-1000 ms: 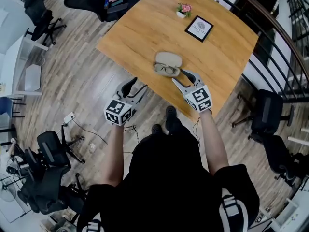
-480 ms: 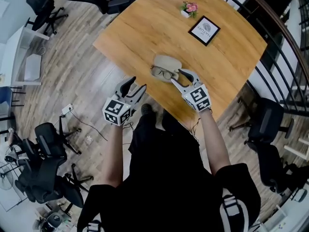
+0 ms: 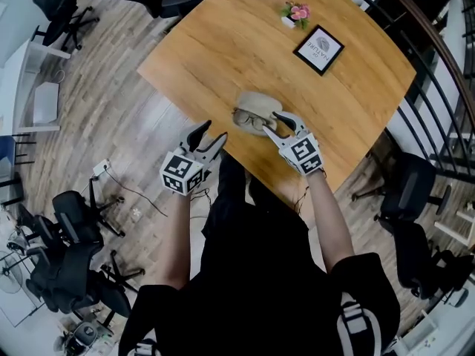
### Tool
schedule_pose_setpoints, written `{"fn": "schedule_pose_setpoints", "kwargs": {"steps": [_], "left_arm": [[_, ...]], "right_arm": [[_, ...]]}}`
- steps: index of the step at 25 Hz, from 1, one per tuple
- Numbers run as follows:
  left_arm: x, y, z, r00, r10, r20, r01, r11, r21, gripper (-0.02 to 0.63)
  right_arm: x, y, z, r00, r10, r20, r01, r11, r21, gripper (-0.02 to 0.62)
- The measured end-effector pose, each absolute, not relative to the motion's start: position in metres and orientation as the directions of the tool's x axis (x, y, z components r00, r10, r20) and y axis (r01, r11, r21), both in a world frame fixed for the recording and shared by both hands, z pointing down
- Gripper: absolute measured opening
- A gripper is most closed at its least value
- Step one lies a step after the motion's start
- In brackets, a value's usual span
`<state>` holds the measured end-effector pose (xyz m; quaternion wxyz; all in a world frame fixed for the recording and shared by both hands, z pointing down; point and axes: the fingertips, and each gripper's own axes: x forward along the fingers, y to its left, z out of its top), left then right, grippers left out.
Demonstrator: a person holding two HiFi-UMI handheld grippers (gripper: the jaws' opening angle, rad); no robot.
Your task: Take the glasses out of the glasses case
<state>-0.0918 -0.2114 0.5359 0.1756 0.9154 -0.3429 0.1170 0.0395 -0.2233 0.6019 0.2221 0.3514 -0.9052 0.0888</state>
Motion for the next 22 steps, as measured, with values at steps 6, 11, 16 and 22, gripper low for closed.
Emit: {"fn": "schedule_pose_setpoints", "kwargs": {"steps": [6, 11, 16, 22], "left_arm": [[-0.096, -0.236, 0.547, 0.752, -0.563, 0.343, -0.651, -0.713, 0.259, 0.236], [-0.099, -0.252, 0.558, 0.758, -0.548, 0.353, -0.646, -0.708, 0.285, 0.236], [-0.102, -0.265, 0.575, 0.764, -0.521, 0.382, -0.637, -0.704, 0.314, 0.236], [-0.106, -0.273, 0.598, 0.767, -0.490, 0.415, -0.632, -0.689, 0.354, 0.236]], "right_arm": [[0.035, -0.238, 0.623, -0.647, -0.581, 0.494, -0.677, 0.735, -0.023, 0.189], [0.032, -0.249, 0.633, -0.638, -0.568, 0.521, -0.682, 0.731, -0.039, 0.185], [0.028, -0.257, 0.649, -0.631, -0.533, 0.564, -0.675, 0.735, -0.061, 0.183], [0.023, -0.265, 0.672, -0.623, -0.489, 0.611, -0.659, 0.749, -0.073, 0.181]]}}
